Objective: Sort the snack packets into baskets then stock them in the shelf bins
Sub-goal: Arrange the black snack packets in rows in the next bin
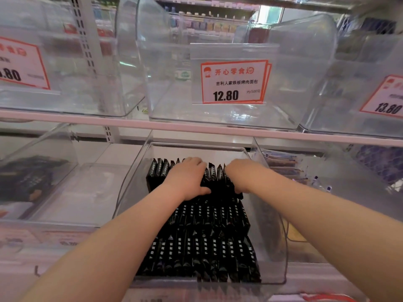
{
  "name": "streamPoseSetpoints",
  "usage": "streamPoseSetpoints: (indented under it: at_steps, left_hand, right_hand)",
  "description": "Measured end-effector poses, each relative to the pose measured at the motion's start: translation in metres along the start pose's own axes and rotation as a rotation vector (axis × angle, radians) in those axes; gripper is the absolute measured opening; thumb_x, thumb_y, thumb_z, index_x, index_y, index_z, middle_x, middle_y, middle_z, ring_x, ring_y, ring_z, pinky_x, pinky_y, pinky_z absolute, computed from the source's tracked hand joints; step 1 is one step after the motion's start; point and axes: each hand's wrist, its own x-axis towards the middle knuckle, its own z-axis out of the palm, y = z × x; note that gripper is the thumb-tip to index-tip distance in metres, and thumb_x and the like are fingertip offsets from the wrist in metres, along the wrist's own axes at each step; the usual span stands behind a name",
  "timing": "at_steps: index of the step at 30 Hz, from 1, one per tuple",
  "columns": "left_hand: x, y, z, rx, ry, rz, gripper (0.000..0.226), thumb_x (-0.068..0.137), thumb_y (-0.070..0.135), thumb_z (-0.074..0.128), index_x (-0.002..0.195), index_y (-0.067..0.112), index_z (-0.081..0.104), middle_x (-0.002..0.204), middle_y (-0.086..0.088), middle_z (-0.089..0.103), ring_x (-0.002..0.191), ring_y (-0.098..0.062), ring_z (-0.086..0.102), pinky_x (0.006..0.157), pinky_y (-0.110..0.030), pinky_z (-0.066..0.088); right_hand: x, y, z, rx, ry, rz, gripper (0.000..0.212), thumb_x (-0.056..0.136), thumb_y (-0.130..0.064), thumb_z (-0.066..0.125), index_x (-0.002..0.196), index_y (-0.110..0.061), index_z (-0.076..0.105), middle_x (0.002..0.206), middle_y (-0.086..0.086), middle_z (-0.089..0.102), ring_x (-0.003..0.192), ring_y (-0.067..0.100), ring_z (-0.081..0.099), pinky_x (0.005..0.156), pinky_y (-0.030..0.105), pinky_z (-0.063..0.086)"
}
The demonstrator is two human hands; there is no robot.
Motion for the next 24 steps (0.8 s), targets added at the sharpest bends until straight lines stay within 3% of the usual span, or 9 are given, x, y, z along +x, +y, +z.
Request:
streamPoseSetpoints:
  at_steps: [6, 10, 12, 15, 21, 24]
  left_hand:
    - [0.008, 0.015, 0.01, 0.033, 0.059, 0.029, 0.056, 0.084, 0.048, 0.059, 0.123, 0.011, 0.046, 0.124, -0.005, 0.046, 0.117, -0.024, 0.042, 0.086, -0.035, 0.041]
    - [0.011, 0.017, 0.015, 0.036, 0.145, -0.016, 0.047, 0.086, 0.041, 0.058, 0.119, 0.01, 0.046, 0.12, -0.006, 0.048, 0.112, -0.023, 0.044, 0.08, -0.031, 0.038]
    - [0.011, 0.015, 0.017, 0.014, 0.158, -0.023, 0.046, 0.087, 0.041, 0.058, 0.119, 0.01, 0.046, 0.12, -0.005, 0.047, 0.112, -0.023, 0.044, 0.081, -0.031, 0.039]
    - [0.01, 0.01, 0.012, -0.024, 0.099, -0.002, 0.052, 0.083, 0.045, 0.061, 0.12, 0.011, 0.044, 0.121, -0.004, 0.046, 0.114, -0.022, 0.043, 0.082, -0.032, 0.041]
    - [0.0, -0.003, 0.001, 0.094, -0.011, -0.068, 0.064, 0.082, 0.041, 0.065, 0.131, 0.01, 0.037, 0.129, -0.007, 0.043, 0.121, -0.025, 0.042, 0.091, -0.037, 0.043]
    - [-0.008, -0.001, -0.005, 0.086, -0.069, -0.035, 0.078, 0.082, 0.041, 0.066, 0.141, 0.009, 0.026, 0.139, -0.009, 0.037, 0.129, -0.027, 0.034, 0.104, -0.038, 0.037]
  right_hand:
    - [0.011, -0.008, 0.011, 0.013, 0.0, -0.008, 0.031, 0.091, 0.004, 0.045, 0.12, -0.004, 0.053, 0.121, 0.012, 0.053, 0.109, 0.03, 0.057, 0.082, 0.035, 0.047]
    - [0.013, -0.004, 0.01, -0.015, 0.148, 0.019, 0.031, 0.089, 0.005, 0.046, 0.119, -0.003, 0.052, 0.12, 0.013, 0.054, 0.111, 0.032, 0.056, 0.081, 0.035, 0.046]
    - [0.013, -0.005, 0.011, 0.04, 0.134, 0.021, 0.036, 0.088, -0.001, 0.053, 0.123, -0.003, 0.045, 0.123, 0.014, 0.05, 0.114, 0.032, 0.052, 0.085, 0.037, 0.045]
    - [0.016, -0.009, 0.014, 0.081, 0.013, -0.04, 0.066, 0.077, -0.018, 0.074, 0.129, -0.006, 0.036, 0.125, 0.013, 0.039, 0.115, 0.03, 0.047, 0.089, 0.037, 0.045]
    - [0.017, -0.016, 0.018, 0.034, 0.17, -0.011, 0.053, 0.086, -0.004, 0.059, 0.132, -0.006, 0.033, 0.129, 0.016, 0.039, 0.117, 0.032, 0.046, 0.085, 0.037, 0.043]
    - [0.007, -0.015, 0.011, -0.037, 0.169, -0.037, 0.063, 0.081, -0.019, 0.069, 0.132, -0.007, 0.034, 0.13, 0.011, 0.04, 0.119, 0.028, 0.045, 0.085, 0.037, 0.043]
